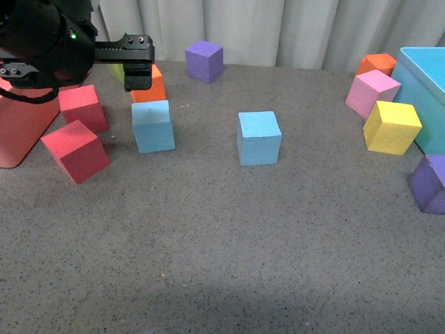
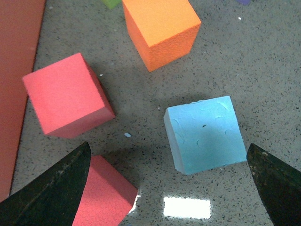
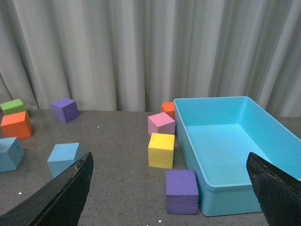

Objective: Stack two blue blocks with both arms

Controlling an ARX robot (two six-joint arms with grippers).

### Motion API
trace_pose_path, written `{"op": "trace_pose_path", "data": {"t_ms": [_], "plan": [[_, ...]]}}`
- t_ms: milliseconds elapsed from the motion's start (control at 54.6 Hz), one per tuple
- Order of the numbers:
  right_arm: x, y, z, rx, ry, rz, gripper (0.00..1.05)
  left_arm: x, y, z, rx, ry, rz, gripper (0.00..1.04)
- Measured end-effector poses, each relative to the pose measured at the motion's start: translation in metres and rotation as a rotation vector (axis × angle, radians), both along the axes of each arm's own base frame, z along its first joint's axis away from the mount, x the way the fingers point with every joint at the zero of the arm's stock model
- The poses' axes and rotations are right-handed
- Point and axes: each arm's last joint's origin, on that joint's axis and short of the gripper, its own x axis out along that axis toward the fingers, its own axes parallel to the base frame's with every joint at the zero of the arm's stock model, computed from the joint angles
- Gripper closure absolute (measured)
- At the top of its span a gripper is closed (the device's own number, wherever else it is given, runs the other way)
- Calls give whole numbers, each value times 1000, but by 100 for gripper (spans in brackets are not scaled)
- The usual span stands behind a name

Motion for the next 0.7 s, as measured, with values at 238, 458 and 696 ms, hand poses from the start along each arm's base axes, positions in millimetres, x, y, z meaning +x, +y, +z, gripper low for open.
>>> {"op": "trace_pose_path", "data": {"t_ms": [238,458,696], "plan": [[0,0,0,0,0,0,10,19,-15,-14,-31,143,-2,7],[0,0,0,0,0,0,10,34,-24,-24,-61,211,0,7],[0,0,0,0,0,0,10,45,-33,-40,-63,253,7,7]]}}
